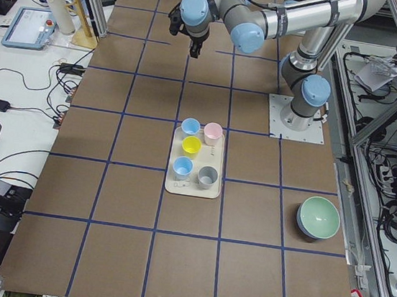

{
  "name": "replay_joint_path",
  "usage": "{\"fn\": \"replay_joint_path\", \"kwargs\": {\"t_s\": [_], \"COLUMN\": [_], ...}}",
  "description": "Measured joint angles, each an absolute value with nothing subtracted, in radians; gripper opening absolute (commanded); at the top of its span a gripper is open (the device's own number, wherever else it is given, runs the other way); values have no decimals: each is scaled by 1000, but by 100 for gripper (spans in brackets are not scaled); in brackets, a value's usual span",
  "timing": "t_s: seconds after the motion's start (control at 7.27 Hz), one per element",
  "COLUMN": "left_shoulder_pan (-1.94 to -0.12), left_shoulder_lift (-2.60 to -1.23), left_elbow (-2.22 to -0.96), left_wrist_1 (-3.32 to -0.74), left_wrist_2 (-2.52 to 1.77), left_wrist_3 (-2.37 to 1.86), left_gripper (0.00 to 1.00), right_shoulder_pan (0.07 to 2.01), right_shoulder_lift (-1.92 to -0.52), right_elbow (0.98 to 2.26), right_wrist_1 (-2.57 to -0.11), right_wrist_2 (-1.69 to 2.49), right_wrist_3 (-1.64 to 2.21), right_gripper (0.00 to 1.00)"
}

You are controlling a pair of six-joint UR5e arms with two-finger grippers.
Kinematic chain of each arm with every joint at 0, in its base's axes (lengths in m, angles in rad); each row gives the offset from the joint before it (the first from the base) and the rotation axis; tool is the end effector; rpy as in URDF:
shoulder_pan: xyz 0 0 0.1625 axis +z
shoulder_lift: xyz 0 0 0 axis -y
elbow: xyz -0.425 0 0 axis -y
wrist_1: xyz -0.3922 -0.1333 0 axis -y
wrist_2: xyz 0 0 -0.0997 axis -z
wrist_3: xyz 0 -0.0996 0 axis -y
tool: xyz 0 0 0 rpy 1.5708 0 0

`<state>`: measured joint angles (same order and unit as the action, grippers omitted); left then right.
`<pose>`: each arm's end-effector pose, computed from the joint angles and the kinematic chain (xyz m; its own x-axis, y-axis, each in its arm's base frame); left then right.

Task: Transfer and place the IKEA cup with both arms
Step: 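Carry the white cup toward the left gripper while the left arm reaches toward it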

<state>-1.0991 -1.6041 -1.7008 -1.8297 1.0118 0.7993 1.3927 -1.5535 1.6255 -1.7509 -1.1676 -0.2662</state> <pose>0.0421 -0.4921 0.4056 -0.7548 0.1789 0.6310 0.1816 0.9815 -0.0611 0.0797 -0.5300 0.4789 -0.9269 -0.1404 -0.3479 -0.0702 0.9759 -0.2067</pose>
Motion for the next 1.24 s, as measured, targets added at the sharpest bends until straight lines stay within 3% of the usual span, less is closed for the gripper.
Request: {"fn": "replay_joint_path", "kwargs": {"t_s": [0.55,1.24], "left_shoulder_pan": [-1048,-1218], "left_shoulder_lift": [-1616,-1568], "left_elbow": [-1875,-1845], "left_wrist_1": [-1850,-1901], "left_wrist_2": [694,331], "left_wrist_3": [896,800], "left_gripper": [100,100], "right_shoulder_pan": [1662,1543], "right_shoulder_lift": [-1548,-1472], "right_elbow": [1634,1728], "right_wrist_1": [-1822,-1820], "right_wrist_2": [-902,-234], "right_wrist_3": [158,166], "right_gripper": [0,0]}}
